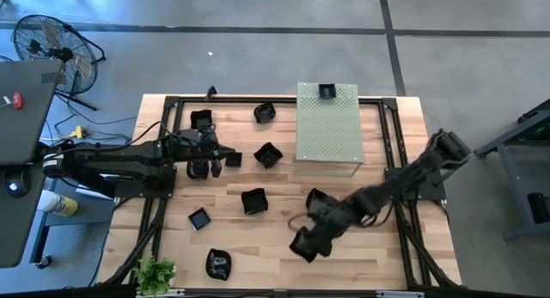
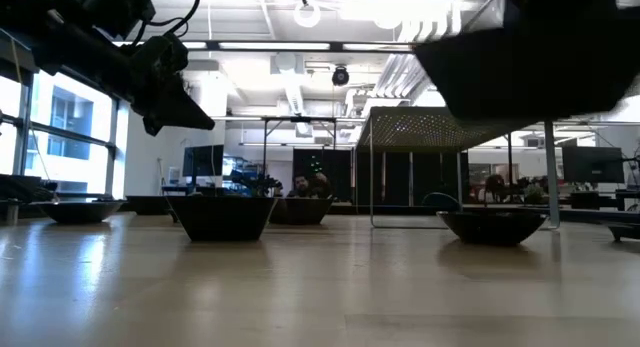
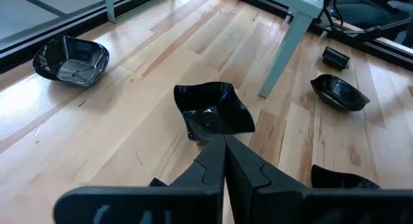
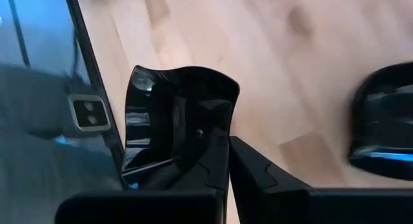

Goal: Pick & Place Mini shaped plates
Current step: Put the black distorted square plate on the shelf

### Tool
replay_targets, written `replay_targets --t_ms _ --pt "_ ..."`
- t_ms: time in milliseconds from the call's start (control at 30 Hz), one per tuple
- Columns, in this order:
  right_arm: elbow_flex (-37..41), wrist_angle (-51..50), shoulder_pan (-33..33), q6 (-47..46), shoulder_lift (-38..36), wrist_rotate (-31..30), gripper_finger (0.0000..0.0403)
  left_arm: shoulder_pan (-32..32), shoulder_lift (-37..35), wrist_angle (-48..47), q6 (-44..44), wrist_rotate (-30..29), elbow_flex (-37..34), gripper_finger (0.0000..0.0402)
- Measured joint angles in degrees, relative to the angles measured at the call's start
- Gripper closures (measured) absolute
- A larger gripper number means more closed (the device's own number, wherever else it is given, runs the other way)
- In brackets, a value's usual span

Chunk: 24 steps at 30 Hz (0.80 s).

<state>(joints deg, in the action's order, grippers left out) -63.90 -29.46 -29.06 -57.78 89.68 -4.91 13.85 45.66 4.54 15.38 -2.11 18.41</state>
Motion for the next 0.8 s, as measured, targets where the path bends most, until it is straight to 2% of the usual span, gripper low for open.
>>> replay_targets --t_ms 200,333,433,600,800 --pt "0.00 -8.46 11.50 0.80 -13.13 0.22 0.0395 0.00 -0.01 0.09 0.12 -0.16 -0.02 0.0401" --pt "0.00 -12.18 23.33 2.47 -21.66 -1.61 0.0396 0.00 -0.01 0.37 0.81 -0.96 -0.02 0.0401" --pt "0.00 -15.18 33.41 7.96 -26.19 0.24 0.0398 0.00 -0.01 0.93 1.63 -2.38 -0.02 0.0401" --pt "-0.06 -21.99 52.73 21.70 -27.78 9.00 0.0399 0.01 -0.01 2.40 1.63 -4.20 -0.04 0.0401" --pt "-2.63 -22.27 70.23 39.59 -22.03 18.77 0.0399 0.02 -0.01 2.60 1.63 -4.48 -0.04 0.0401"
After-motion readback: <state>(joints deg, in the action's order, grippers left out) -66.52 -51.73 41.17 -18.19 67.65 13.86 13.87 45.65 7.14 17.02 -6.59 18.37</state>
